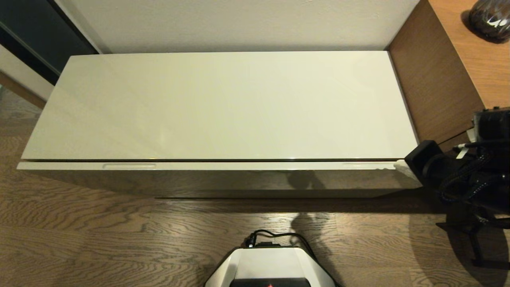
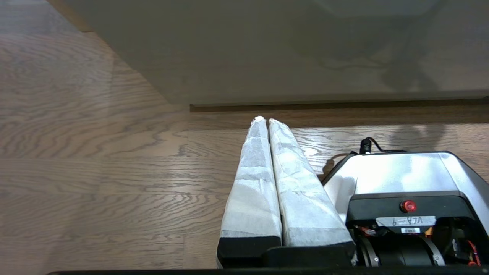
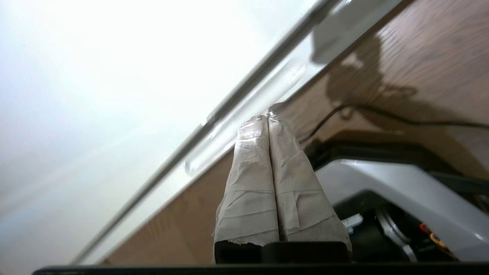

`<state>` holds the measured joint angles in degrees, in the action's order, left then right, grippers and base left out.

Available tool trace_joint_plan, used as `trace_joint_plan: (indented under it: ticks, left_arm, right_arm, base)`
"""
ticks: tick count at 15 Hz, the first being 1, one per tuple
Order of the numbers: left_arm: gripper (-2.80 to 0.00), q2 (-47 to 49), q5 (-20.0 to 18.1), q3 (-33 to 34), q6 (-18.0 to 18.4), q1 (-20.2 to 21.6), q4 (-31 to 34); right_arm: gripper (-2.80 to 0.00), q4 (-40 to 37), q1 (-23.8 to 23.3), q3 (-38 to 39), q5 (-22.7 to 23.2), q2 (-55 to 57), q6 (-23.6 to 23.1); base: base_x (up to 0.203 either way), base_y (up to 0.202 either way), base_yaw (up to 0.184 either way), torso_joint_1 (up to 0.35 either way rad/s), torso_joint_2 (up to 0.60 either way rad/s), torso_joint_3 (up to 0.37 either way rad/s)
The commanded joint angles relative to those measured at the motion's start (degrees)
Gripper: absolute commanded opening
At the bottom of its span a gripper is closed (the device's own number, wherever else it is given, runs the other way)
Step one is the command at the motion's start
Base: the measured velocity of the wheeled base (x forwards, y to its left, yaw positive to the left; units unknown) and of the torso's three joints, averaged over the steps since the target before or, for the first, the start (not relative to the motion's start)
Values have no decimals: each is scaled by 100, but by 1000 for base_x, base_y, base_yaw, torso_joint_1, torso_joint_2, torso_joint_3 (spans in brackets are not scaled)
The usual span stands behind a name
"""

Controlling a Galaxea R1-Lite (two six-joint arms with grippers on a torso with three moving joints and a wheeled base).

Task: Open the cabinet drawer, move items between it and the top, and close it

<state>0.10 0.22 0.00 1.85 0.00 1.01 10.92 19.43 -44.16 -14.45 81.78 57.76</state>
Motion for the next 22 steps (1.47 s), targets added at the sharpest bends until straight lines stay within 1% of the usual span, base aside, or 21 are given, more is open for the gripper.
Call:
trace_joint_plan:
  ticks: [1,2,6,7,9,10,12,14,15,17,18,19,20,21,22]
  left_arm:
    - [-280,8,4,0,0,0,-1]
    - [-280,8,4,0,0,0,0]
    - [-280,8,4,0,0,0,-4]
    - [-280,8,4,0,0,0,-5]
    - [-280,8,4,0,0,0,-5]
    - [-280,8,4,0,0,0,4]
    - [-280,8,4,0,0,0,-5]
    - [-280,8,4,0,0,0,-5]
    - [-280,8,4,0,0,0,-5]
    - [-280,8,4,0,0,0,4]
    - [-280,8,4,0,0,0,-5]
    - [-280,8,4,0,0,0,-5]
    - [-280,8,4,0,0,0,-4]
    - [-280,8,4,0,0,0,-5]
    - [-280,8,4,0,0,0,-5]
  right_arm:
    - [-280,-39,-9,-131,-5,-377,-110]
    - [-280,-90,-9,-174,-5,-478,-136]
    - [-280,-761,-1,-498,3,-978,-453]
    - [-280,-986,-1,-594,-1,-1143,-530]
    - [-280,-1697,3,-881,-54,-1586,-785]
    - [-280,-2111,10,-997,-62,-1894,-875]
    - [-280,-3262,-22,-1298,-136,-2479,-1070]
    - [-280,-4103,-95,-1586,-251,-3244,-1349]
    - [-280,-4828,-121,-1906,-280,-3615,-1517]
    - [-280,-6431,-224,-2838,-267,-4210,-1723]
    - [-280,-6957,-397,-3037,-50,-4466,-1827]
    - [-280,-7181,-671,-3055,315,-4624,-1911]
    - [-280,-7417,-1150,-3046,869,-4847,-2136]
    - [-280,-7594,-1596,-2991,1414,-5124,-2466]
    - [-280,-7666,-1953,-2759,1829,-5465,-2802]
  base:
    - [0,0,0,0,0,0]
    - [0,0,0,0,0,0]
    - [0,0,0,0,0,0]
    - [0,0,0,0,0,0]
    - [0,0,0,0,0,0]
    - [0,0,0,0,0,0]
    - [0,0,0,0,0,0]
    - [0,0,0,0,0,0]
    - [0,0,0,0,0,0]
    - [0,0,0,0,0,0]
    - [0,0,0,0,0,0]
    - [0,0,0,0,0,0]
    - [0,0,0,0,0,0]
    - [0,0,0,0,0,0]
    - [0,0,0,0,0,0]
